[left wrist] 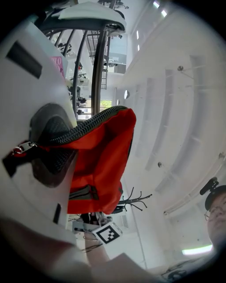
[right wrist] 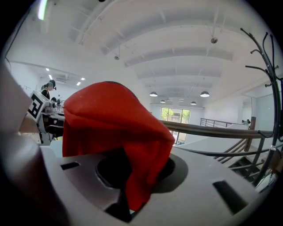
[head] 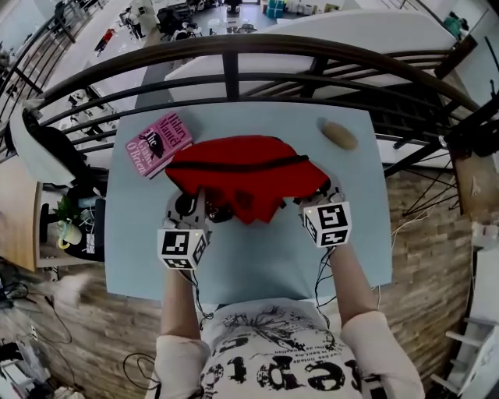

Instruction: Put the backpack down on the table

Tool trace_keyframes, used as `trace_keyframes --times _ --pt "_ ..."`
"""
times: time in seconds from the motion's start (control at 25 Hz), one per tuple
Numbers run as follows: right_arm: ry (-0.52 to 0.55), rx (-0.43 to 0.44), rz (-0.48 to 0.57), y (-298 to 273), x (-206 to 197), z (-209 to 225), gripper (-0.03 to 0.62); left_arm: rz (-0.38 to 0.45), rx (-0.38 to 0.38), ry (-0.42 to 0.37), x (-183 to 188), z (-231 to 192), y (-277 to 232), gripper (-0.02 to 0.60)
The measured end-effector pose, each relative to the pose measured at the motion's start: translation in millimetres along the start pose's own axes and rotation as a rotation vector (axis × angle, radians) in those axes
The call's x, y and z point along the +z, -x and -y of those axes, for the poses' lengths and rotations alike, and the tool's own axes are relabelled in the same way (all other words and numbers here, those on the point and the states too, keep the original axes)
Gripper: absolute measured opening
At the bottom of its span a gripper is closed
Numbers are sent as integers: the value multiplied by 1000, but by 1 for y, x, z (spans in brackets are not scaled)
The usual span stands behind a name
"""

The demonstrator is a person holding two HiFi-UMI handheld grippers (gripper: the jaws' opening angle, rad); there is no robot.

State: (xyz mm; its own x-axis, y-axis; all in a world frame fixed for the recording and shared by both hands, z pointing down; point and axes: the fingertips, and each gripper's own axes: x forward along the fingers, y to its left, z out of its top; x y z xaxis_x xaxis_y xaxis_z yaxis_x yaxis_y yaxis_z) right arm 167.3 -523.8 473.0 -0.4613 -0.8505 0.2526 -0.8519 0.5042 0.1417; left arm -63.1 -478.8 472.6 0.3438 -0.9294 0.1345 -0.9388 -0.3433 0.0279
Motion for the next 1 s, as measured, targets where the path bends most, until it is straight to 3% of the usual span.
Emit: trace_keyframes --times 0.28,0.6,1.0 --pt "75 -3 -45 39 -24 -13 92 -33 -24 0 -20 16 35 17" --pt "113 -2 -105 91 -55 -34 132 -84 9 -3 -44 33 82 17" --pt "81 17 -117 149 -96 -58 150 -145 31 2 -90 65 136 17"
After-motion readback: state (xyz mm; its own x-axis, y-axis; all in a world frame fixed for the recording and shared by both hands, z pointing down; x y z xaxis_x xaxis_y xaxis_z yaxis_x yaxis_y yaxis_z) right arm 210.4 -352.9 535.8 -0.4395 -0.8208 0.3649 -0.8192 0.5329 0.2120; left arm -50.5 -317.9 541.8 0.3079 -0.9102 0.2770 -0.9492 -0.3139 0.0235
